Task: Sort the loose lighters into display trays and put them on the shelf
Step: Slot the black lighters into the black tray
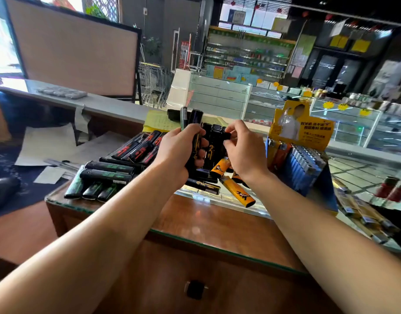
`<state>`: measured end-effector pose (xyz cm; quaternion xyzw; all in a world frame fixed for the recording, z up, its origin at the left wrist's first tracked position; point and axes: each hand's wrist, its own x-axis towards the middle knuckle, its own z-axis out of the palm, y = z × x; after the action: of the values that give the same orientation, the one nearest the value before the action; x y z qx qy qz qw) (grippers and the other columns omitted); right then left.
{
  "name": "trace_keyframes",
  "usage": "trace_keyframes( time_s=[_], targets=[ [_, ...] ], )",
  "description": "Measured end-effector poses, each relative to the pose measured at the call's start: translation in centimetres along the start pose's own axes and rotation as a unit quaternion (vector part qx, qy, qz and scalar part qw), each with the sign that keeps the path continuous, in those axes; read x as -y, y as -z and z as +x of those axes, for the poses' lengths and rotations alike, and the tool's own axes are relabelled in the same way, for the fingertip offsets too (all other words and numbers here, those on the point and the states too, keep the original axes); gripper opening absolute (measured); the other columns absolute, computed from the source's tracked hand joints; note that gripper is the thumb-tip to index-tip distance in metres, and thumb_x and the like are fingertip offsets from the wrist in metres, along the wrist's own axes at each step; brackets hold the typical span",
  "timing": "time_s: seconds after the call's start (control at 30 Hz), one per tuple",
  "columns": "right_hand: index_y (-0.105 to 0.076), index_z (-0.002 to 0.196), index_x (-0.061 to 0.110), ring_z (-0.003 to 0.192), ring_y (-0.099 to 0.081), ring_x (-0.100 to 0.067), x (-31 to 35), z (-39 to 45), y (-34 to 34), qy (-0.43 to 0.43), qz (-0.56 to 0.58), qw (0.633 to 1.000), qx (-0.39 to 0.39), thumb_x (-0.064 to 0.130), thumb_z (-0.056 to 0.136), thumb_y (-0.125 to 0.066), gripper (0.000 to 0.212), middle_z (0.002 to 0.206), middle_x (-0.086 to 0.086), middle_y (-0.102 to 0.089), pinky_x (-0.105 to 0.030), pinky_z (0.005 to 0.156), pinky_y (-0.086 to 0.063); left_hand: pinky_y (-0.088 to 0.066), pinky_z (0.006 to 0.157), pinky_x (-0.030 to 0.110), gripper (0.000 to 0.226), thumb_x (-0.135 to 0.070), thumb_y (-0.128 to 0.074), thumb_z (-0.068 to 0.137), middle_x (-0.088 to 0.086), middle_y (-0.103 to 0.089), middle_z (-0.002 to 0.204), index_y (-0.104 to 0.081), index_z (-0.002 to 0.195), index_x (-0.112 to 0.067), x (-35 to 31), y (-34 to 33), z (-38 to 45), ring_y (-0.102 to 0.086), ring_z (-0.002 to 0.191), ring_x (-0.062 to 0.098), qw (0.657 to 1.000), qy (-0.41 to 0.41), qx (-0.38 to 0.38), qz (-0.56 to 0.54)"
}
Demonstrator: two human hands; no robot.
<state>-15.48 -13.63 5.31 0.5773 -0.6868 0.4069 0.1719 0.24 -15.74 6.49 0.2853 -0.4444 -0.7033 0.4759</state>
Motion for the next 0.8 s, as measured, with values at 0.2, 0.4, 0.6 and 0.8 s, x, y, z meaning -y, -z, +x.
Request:
trace_keyframes(
  time_s=[0.2, 0.4, 0.6, 0.8],
  targets=[
    [-0.063, 0.12, 0.017, 0.095, -0.064, -0.027, -0.1, -0.4, 0.0, 0.002, -0.036, 0.999, 0.011, 0.011, 0.088, -0.065, 0.032, 0.106, -0.006, -0.07, -0.036, 0.08, -0.052, -0.032, 0.042, 0.023, 0.012, -0.019, -0.059, 0.094, 0.003, -0.059, 0.062, -0.061, 0.093, -0.007, 0.2, 0.3, 0.0, -0.045, 0.048, 0.015, 1.0, -0.011, 0.003, 0.009],
    [-0.058, 0.135, 0.02, 0.113, -0.058, -0.03, -0.4, -0.8, 0.5, 0.006, -0.046, 0.998, 0.044, 0.012, 0.087, -0.062, 0.049, 0.125, -0.009, -0.064, -0.041, 0.095, -0.049, -0.032, 0.045, 0.025, 0.012, -0.018, -0.059, 0.094, 0.004, -0.059, 0.063, -0.061, 0.091, -0.007, 0.0, 0.4, -0.4, -0.046, 0.05, 0.016, 0.999, -0.02, 0.003, 0.03],
    [-0.064, 0.127, 0.023, 0.068, -0.052, -0.009, 0.6, -0.5, 2.4, 0.02, 0.081, 0.997, 0.003, 0.019, 0.092, -0.058, 0.035, 0.099, 0.007, -0.064, -0.024, 0.066, -0.045, -0.031, 0.043, 0.025, 0.012, -0.016, -0.058, 0.094, 0.006, -0.059, 0.064, -0.063, 0.09, -0.006, 0.2, 0.4, -0.7, -0.046, 0.049, 0.017, 0.997, -0.029, 0.028, 0.068],
    [-0.065, 0.118, 0.036, 0.06, -0.056, -0.003, 2.7, -1.0, 4.0, 0.068, 0.258, 0.963, 0.047, 0.021, 0.093, -0.063, 0.029, 0.089, 0.01, -0.068, -0.023, 0.062, -0.052, -0.032, 0.045, 0.025, 0.018, -0.017, -0.056, 0.097, 0.01, -0.062, 0.068, -0.062, 0.081, -0.009, 0.5, -0.4, -1.4, -0.046, 0.05, 0.02, 0.979, -0.06, 0.101, 0.167]
  ],
)
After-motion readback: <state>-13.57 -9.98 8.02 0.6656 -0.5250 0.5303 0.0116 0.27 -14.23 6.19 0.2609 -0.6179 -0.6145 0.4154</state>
